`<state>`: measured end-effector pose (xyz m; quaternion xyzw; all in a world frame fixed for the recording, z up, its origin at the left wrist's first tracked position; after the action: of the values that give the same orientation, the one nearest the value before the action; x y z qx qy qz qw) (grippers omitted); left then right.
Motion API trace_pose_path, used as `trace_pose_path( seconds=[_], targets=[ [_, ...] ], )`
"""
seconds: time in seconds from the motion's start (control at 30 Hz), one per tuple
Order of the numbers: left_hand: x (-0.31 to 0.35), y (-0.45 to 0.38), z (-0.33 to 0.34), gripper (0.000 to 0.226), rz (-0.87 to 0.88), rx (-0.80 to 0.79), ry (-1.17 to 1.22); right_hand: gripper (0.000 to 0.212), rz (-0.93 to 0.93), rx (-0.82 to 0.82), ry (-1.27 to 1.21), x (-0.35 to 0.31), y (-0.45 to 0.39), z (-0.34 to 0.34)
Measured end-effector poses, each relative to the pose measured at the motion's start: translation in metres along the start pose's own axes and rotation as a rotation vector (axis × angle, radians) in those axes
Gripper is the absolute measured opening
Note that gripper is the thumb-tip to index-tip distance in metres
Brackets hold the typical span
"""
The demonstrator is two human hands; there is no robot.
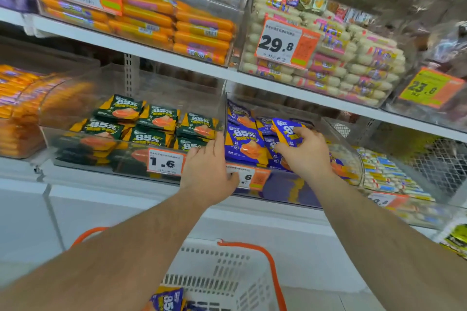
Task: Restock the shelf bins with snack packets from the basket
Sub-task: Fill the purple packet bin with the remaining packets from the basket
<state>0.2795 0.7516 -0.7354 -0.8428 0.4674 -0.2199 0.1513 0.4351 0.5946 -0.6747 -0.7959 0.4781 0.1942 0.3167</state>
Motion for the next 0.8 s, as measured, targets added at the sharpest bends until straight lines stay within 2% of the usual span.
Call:
trace_pose_path(
  seconds=[0.13,0.27,0.33,0.63,0.73,0.8],
  targets=[
    [0.002,0.002,-0.002,0.097,0.011,0.006,-0.03,0.071,0.034,-0.091,0.144,0.005,-0.012,0.024],
    [0.003,0.003,-0.002,0.099,0.02,-0.018,-0.045,0.051,0.032,-0.187,0.259,0.013,-0.005,0.042],
    [0.003,0.002,-0.001,0.099,0.021,-0.018,-0.063,0.045,-0.013,-0.199,0.311,0.014,-0.002,0.043],
    [0.003,0.003,-0.001,0.098,0.019,-0.04,-0.038,0.047,-0.05,-0.222,0.392,0.015,0.013,0.041],
    [0.005,0.002,-0.001,0.1,0.025,-0.049,-0.027,0.045,-0.058,-0.154,0.38,0.014,0.016,0.035],
    [0.006,0.003,-0.002,0.102,0.023,-0.06,-0.039,0.041,-0.162,0.033,0.287,0.006,0.026,0.026]
  ],
)
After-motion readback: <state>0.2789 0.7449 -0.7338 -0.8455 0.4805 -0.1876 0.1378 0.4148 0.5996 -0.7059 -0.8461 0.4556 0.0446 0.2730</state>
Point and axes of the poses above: each hand's wrist, its own y-axis away from the middle knuckle, its own z-axis out of the palm, x = y × z, the point moved 7 cm from there along -y, towards the middle knuckle, and after that the axes turned 3 degrees about -y, right-handed, at the moved point
